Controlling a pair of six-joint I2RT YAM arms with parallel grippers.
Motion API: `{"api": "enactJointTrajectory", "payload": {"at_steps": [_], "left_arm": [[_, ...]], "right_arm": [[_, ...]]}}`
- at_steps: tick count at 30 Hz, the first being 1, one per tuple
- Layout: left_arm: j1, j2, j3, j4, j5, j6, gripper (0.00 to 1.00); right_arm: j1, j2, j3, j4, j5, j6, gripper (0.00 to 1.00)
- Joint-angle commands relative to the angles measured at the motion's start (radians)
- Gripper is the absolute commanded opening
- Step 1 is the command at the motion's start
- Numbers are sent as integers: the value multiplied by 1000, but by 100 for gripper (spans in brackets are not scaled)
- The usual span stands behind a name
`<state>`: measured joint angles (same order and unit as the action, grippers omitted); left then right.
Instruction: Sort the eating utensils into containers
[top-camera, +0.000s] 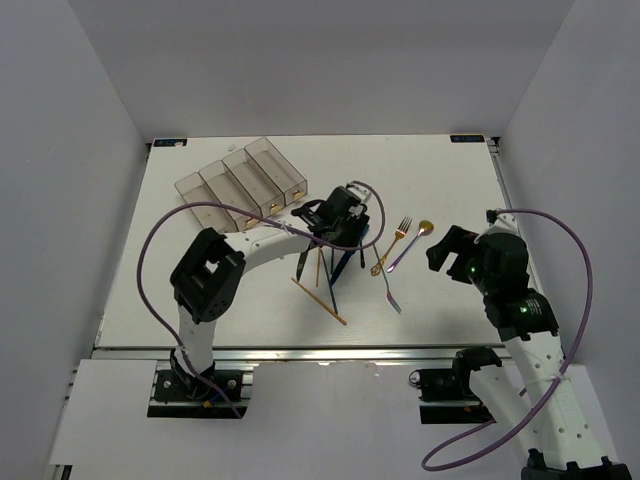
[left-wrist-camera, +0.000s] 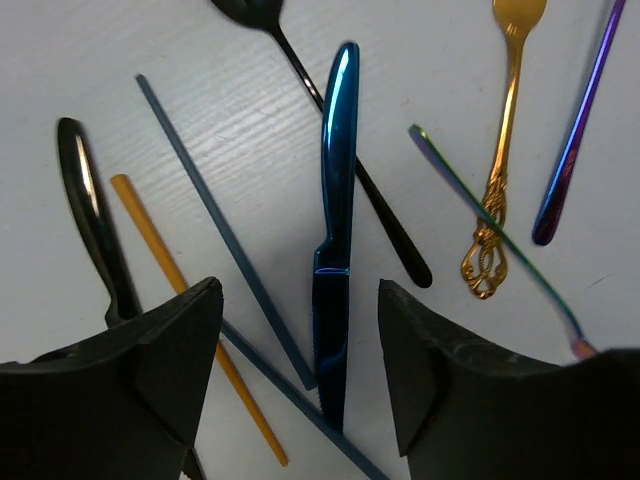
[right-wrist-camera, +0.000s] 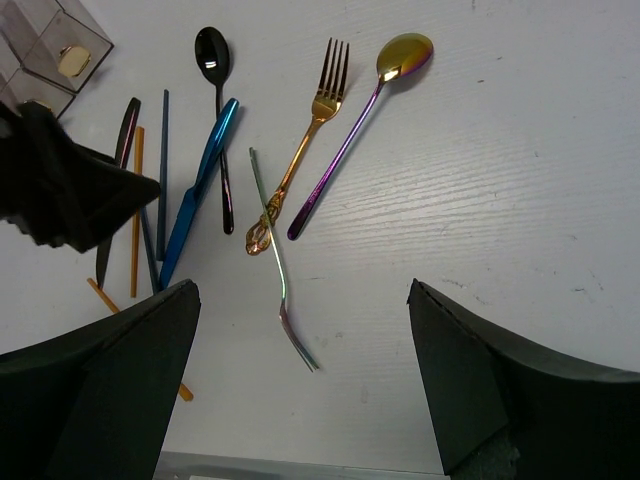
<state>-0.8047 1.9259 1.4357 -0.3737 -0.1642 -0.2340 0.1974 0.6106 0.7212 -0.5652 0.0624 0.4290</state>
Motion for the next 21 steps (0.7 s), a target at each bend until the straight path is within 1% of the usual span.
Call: {"api": "enactJointTrajectory", "payload": {"at_steps": [1,2,5,11,12,15,21], "left_arm": [[9,39,48,33,43,114,70],[9,56,58,27,73,120,64],[7,108,104,13,107,136,59],[4,120,97,51,163,140,60],[4,123,100,52,196,142,60],[4,142,109,52,199,148,60],[4,202,160,-1,180,189,61]], "right_arm": [[2,-14,-8,48,-24,-21,89],[0,-21,-8,50,-26,-22,89],[2,-26,-12,53,-24,-24,89],[4,-20,-20,62,-29,-24,89],[2,-20,-22,62,-29,-24,89],[2,-20,-23,64,-30,-24,89],[2,-23,-29,65,-35,-24,89]]}}
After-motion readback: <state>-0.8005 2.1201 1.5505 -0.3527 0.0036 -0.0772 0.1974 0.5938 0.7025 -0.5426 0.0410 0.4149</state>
